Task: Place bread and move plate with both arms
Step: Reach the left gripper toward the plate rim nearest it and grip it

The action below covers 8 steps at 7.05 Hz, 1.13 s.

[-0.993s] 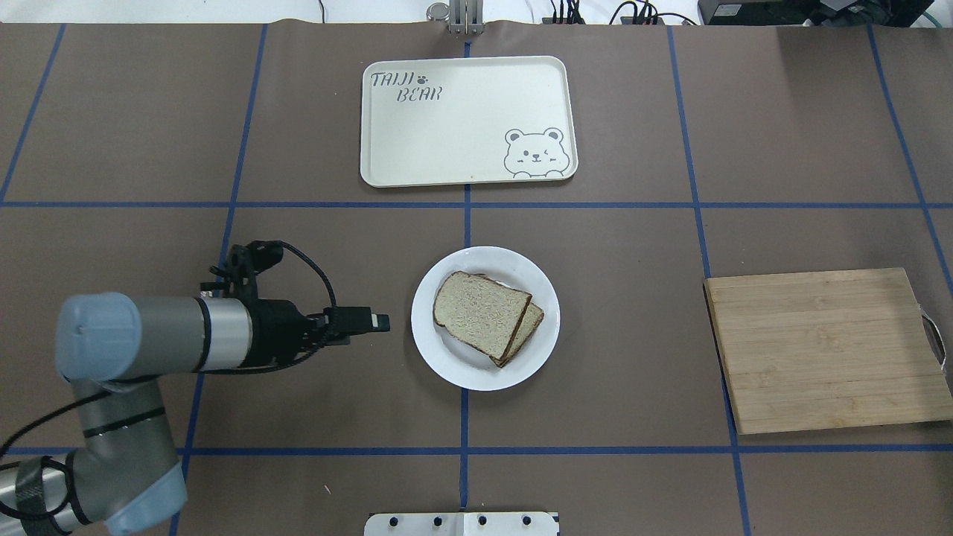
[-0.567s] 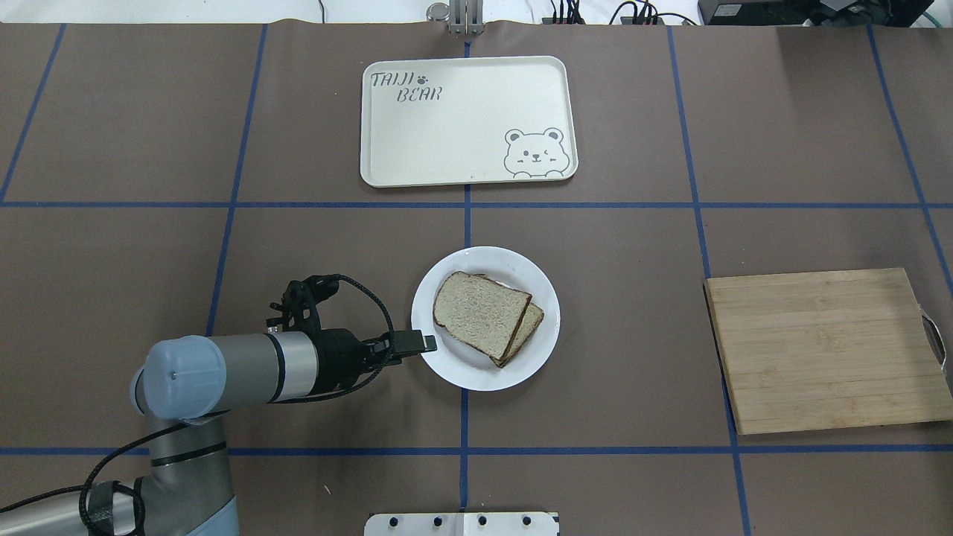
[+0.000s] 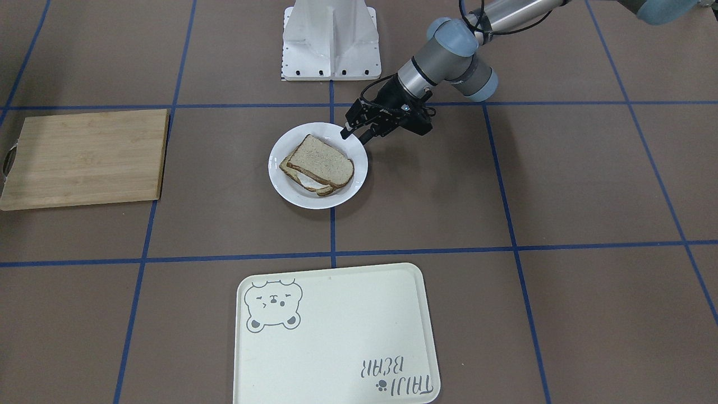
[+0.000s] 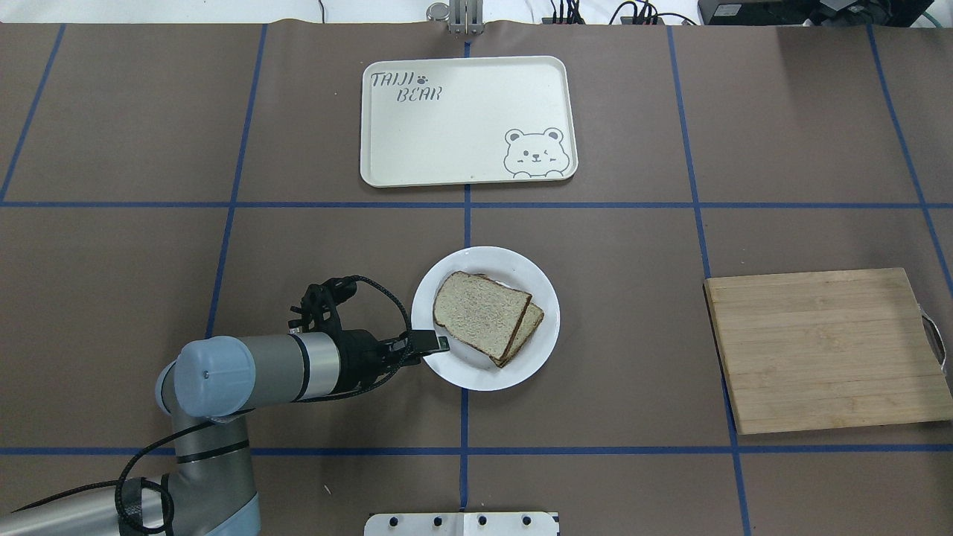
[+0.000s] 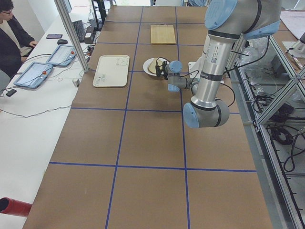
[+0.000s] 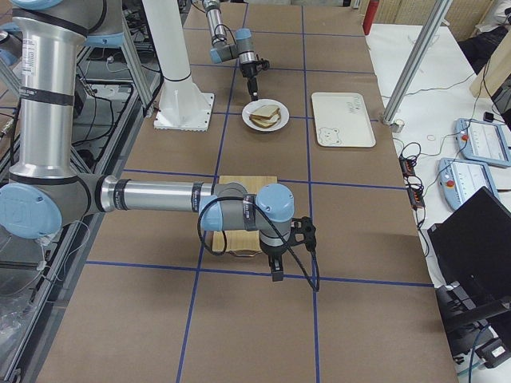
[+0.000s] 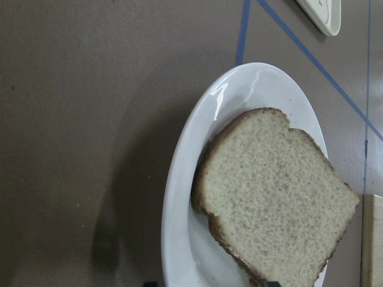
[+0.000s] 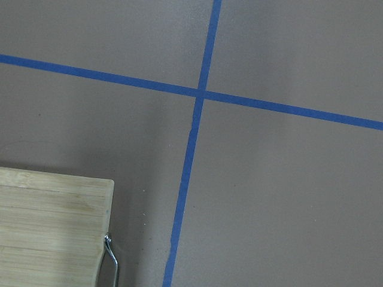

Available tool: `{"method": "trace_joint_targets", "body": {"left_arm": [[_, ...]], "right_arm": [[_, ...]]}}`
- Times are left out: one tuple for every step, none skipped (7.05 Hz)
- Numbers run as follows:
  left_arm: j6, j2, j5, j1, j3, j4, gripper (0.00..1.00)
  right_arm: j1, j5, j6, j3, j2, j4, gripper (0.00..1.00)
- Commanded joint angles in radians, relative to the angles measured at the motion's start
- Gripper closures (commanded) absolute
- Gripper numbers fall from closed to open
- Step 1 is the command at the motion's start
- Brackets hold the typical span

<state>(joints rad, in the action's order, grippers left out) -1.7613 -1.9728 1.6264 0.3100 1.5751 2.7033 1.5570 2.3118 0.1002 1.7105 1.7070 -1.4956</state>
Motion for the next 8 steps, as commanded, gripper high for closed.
{"method": "trace_joint_targets", "body": {"left_arm": [[-0.023,-0.003,0.0,0.0,-0.012,0.0,0.33],[-0.021,-0.003,0.0,0.0,-0.014,0.0,0.37],[-0.023,-0.003,0.0,-0.002,-0.014,0.0,0.42],[-0.023,-0.017,0.0,-0.002,-0.023,0.0,0.42],[-0.026,-0.033,0.0,-0.002,-0.036,0.0,0.43],[-0.033,-0.05,-0.014,-0.002,-0.062,0.0,0.44],[-0.035,-0.055,-0.022,-0.003,-0.073,0.001,0.44],[-0.037,-0.06,-0.023,-0.002,-0.073,0.009,0.59]], "right_arm": [[0.0,-0.002,-0.001,0.0,-0.001,0.0,0.0],[0.0,-0.002,-0.001,0.0,-0.001,0.0,0.0],[0.0,-0.002,-0.001,0.0,-0.003,-0.002,0.0],[0.0,-0.002,-0.001,0.0,-0.006,-0.005,0.0],[0.0,-0.003,-0.002,-0.002,-0.007,-0.006,0.0],[0.0,-0.003,-0.002,-0.002,-0.009,-0.008,0.0],[0.0,-0.003,-0.002,-0.002,-0.01,-0.009,0.0],[0.0,-0.003,-0.002,-0.002,-0.012,-0.009,0.0]]}}
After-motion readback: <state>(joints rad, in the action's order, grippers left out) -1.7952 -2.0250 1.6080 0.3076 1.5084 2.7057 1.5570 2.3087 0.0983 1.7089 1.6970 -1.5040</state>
